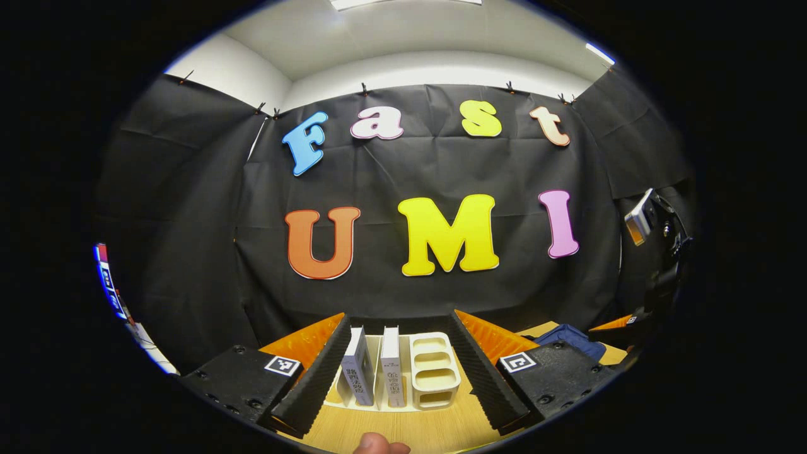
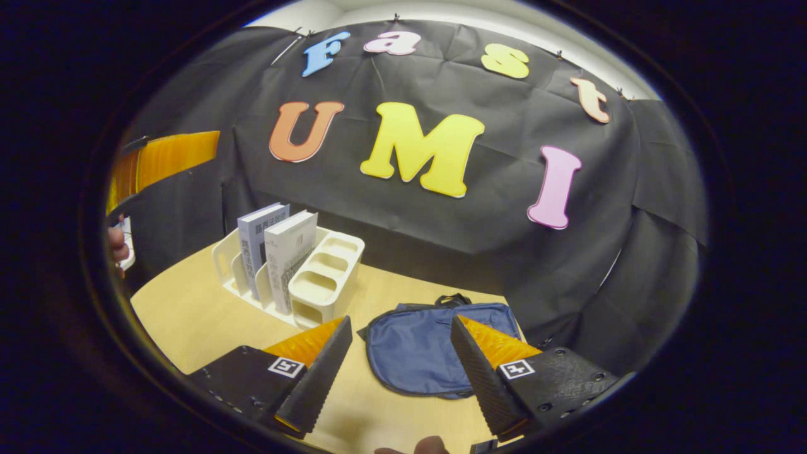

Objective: Open the schoolbag, grab two books from the bookshelf and put them into the schoolbag.

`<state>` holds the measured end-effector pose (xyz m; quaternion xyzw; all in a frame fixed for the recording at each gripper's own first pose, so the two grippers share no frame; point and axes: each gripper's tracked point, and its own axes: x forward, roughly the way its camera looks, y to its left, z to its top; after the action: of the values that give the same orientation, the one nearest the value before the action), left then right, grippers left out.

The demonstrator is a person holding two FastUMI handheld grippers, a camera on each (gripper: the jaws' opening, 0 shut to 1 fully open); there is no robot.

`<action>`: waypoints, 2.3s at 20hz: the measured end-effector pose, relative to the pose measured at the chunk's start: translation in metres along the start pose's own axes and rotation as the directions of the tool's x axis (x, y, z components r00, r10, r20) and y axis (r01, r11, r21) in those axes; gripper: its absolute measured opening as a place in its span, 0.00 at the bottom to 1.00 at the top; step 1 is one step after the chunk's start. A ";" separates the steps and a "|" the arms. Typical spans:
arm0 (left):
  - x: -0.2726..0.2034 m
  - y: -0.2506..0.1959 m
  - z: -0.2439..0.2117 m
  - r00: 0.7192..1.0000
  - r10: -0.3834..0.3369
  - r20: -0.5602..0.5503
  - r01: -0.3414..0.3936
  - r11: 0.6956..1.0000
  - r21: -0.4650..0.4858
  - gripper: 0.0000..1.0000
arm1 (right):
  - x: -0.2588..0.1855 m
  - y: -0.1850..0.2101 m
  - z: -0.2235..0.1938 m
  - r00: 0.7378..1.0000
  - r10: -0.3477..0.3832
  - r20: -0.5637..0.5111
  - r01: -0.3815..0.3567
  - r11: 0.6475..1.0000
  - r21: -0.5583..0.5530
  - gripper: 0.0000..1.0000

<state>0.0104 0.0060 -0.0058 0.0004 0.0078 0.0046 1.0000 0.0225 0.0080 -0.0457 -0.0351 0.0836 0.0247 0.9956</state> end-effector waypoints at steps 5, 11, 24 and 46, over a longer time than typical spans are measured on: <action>-0.001 0.006 -0.005 1.000 0.022 -0.012 -0.022 1.000 -0.002 0.99 | 0.014 0.008 -0.013 0.998 0.033 -0.054 -0.035 0.999 -0.038 0.96; -0.002 0.014 -0.015 0.998 0.057 -0.031 -0.057 0.998 -0.012 0.99 | 0.049 0.018 -0.046 0.980 0.086 -0.179 -0.108 0.987 -0.115 0.96; -0.009 0.046 -0.043 0.980 0.169 -0.100 -0.172 0.985 -0.020 0.99 | 0.179 0.037 -0.184 0.756 0.026 -0.654 -0.204 0.959 -0.197 0.97; -0.014 0.041 -0.059 0.972 0.152 -0.177 -0.167 0.984 -0.069 0.99 | 0.178 0.003 -0.148 0.789 -0.013 -0.615 -0.134 0.972 -0.192 0.00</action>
<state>-0.0050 0.0464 -0.0648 -0.0412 0.0935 0.0853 0.9911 0.1735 0.0077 -0.2213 -0.1513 0.3990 0.0536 0.9028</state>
